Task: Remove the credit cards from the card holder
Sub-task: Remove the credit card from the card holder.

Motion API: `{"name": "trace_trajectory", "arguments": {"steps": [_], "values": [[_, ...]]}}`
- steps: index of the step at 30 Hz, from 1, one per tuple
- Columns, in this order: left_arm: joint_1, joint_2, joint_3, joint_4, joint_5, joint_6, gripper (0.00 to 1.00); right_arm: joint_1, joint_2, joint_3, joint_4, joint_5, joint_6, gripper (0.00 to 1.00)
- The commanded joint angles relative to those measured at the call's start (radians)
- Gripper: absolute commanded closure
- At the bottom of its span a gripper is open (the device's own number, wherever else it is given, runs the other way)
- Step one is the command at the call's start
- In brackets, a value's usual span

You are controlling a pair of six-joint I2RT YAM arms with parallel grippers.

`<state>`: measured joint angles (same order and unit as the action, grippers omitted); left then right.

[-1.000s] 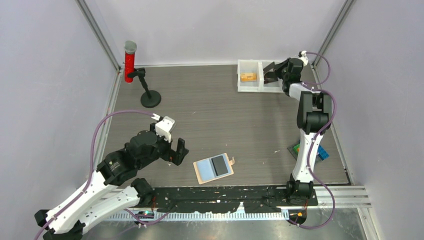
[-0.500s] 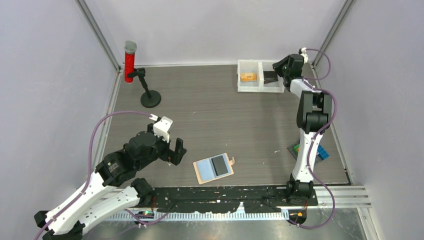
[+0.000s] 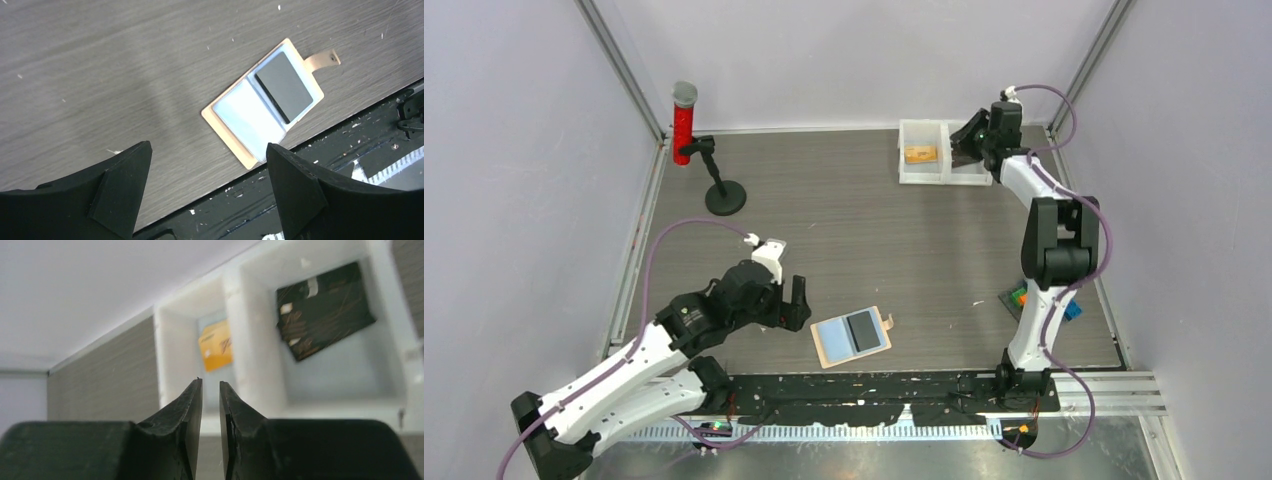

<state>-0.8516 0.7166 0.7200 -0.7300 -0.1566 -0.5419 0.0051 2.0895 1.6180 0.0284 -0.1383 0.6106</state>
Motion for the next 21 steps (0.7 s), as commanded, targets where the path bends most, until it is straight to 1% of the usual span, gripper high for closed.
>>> {"name": "trace_trajectory", "arguments": {"steps": [1, 3, 6, 8, 9, 11, 15, 17, 18, 21], "values": [[-0.001, -0.018, -0.049, 0.095, 0.059, -0.098, 0.13, 0.092, -0.246, -0.178, -0.058, -0.047, -0.024, 0.73], [-0.001, -0.042, -0.075, 0.106, 0.061, -0.111, 0.13, 0.137, -0.316, -0.251, -0.097, -0.050, -0.060, 0.71], [-0.001, -0.084, -0.103, 0.096, 0.010, -0.115, 0.13, 0.206, -0.427, -0.356, -0.146, -0.017, -0.111, 0.70], [0.000, -0.105, -0.110, 0.068, -0.029, -0.123, 0.13, 0.271, -0.510, -0.457, -0.154, 0.022, -0.150, 0.69], [0.003, -0.112, -0.112, 0.057, -0.037, -0.132, 0.14, 0.326, -0.539, -0.527, -0.145, 0.059, -0.176, 0.69], [0.005, -0.134, -0.115, 0.054, -0.024, -0.146, 0.16, 0.403, -0.619, -0.620, -0.140, 0.079, -0.196, 0.67], [0.005, -0.182, -0.153, 0.122, 0.011, -0.193, 0.20, 0.527, -0.777, -0.782, -0.113, 0.039, -0.170, 0.66], [0.005, -0.195, -0.180, 0.167, 0.033, -0.212, 0.20, 0.596, -0.833, -0.860, -0.093, 0.027, -0.156, 0.66], [0.005, -0.196, -0.189, 0.185, 0.047, -0.220, 0.22, 0.641, -0.847, -0.882, -0.091, 0.022, -0.146, 0.66], [0.005, -0.181, -0.208, 0.215, 0.073, -0.249, 0.26, 0.719, -0.904, -0.979, -0.060, -0.030, -0.104, 0.65]]}}
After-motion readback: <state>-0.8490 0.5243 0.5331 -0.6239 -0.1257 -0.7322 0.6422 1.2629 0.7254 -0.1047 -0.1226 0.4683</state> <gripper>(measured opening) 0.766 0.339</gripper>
